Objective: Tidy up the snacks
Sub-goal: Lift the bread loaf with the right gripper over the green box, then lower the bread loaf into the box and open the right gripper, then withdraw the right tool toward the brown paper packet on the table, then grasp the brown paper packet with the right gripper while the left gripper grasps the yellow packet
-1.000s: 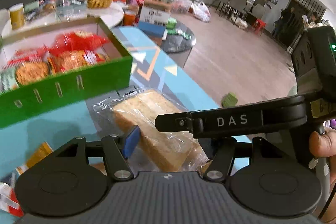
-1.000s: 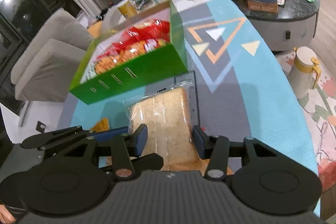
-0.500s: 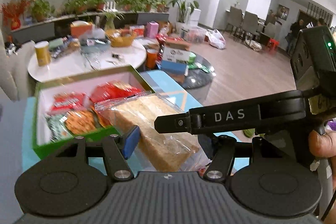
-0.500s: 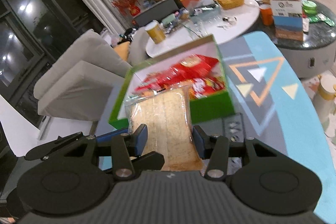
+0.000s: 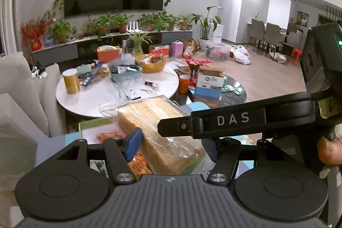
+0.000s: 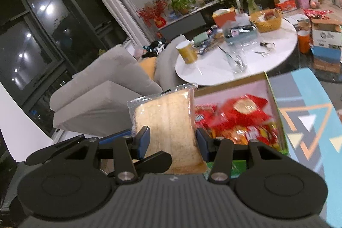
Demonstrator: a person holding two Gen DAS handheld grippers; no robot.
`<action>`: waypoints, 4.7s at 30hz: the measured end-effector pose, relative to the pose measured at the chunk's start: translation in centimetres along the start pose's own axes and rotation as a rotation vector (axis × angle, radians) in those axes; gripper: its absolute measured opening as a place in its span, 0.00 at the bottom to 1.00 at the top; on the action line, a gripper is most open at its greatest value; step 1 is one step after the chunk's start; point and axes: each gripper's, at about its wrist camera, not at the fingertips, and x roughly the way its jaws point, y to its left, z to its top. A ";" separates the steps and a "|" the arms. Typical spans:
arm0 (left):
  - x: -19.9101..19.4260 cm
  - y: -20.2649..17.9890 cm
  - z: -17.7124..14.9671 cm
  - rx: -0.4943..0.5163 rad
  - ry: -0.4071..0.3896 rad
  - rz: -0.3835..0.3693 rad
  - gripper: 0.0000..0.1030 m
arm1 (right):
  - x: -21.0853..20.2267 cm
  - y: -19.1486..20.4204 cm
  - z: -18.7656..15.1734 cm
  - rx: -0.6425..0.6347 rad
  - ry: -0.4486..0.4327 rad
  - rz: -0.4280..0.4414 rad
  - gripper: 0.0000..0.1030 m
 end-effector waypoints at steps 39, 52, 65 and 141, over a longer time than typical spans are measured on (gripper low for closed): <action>11.6 10.1 -1.3 -0.033 0.144 0.087 0.62 | 11.2 -2.2 0.4 0.043 0.039 -0.061 0.50; 7.7 9.4 -2.5 -0.091 0.126 0.086 0.62 | 6.1 -2.2 -0.7 -0.001 0.049 -0.070 0.50; 2.7 4.6 -5.4 -0.069 0.133 0.032 0.63 | -1.0 -2.8 -3.6 -0.073 0.048 -0.130 0.50; 3.5 1.8 -12.9 0.083 0.348 0.080 0.50 | -0.7 -1.0 -16.0 -0.151 0.288 -0.279 0.52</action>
